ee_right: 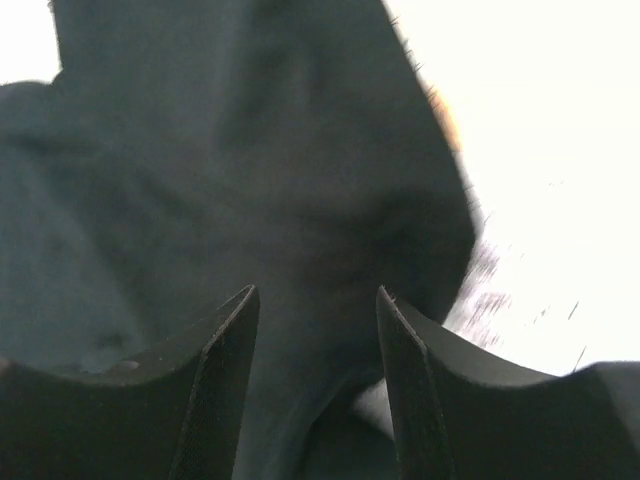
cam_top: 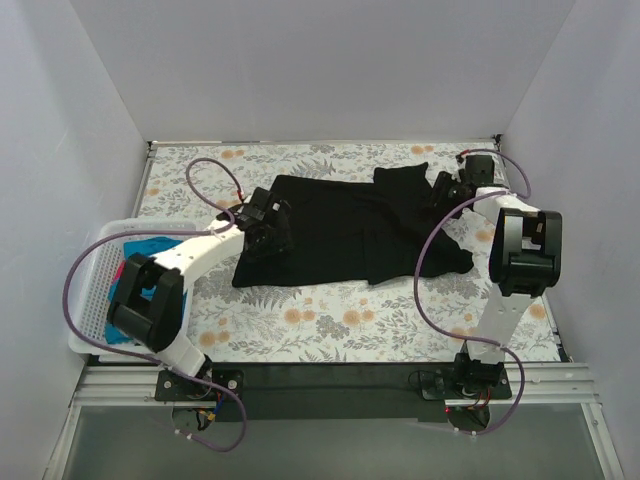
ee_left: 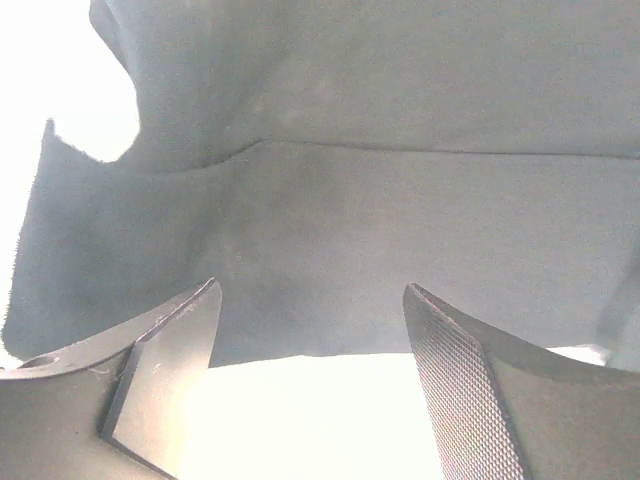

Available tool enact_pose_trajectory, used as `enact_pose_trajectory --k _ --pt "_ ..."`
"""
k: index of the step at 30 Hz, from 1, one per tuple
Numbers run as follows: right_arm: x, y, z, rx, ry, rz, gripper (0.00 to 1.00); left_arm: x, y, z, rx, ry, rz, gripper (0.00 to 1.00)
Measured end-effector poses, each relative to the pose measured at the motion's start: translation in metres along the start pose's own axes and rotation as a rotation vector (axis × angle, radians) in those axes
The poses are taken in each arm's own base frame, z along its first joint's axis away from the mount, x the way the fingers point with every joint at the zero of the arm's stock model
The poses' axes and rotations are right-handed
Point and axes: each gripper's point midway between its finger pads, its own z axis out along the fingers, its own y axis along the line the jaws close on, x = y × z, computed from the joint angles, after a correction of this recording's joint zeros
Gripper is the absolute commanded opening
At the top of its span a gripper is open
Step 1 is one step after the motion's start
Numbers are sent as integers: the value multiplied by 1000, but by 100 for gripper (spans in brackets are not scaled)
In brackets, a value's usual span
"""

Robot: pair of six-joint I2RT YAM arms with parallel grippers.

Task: Fold and stack the t-shirts
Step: Flatten the tshirt out

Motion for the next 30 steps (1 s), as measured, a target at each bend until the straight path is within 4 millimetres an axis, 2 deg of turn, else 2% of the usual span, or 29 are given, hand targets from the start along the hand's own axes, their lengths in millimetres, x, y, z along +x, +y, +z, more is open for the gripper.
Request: enact_pose_trajectory --k 1,2,3,5,6,8,10,11,13,15,18,24,27,30 --pt "1 2 -5 18 -10 -20 59 -5 -2 -10 13 -25 -6 75" --pt "2 9 -15 42 -24 -52 59 -18 -5 -30 43 -82 -18 76" --pt "3 23 -28 47 -47 -95 59 -32 -8 -55 77 -157 -37 77" --pt "6 47 -51 52 -102 -168 59 -48 -6 -83 98 -245 -72 77" --pt "15 60 -63 44 -113 -207 59 -53 -2 -97 99 -286 -94 77" --pt "36 94 -84 4 -125 -304 59 -51 10 -105 75 -317 -121 78" --pt "74 135 -92 -64 -93 -435 58 -35 32 -97 11 -301 -134 77" --pt "86 143 -92 -80 -73 -463 58 -24 44 -90 -28 -278 -139 77" --pt "139 160 -88 -121 32 -563 58 -3 65 -78 -92 -238 -136 77" --pt "183 154 -86 -95 135 -633 58 10 80 -73 -133 -223 -137 77" --pt "222 142 -80 -23 228 -717 57 15 90 -74 -144 -248 -144 77" --pt "249 122 -69 107 299 -836 56 22 100 -65 -160 -261 -144 77" --pt "249 123 -69 146 295 -872 56 23 102 -64 -168 -261 -142 77" --pt "246 121 -69 187 286 -901 46 20 101 -64 -164 -275 -143 77"
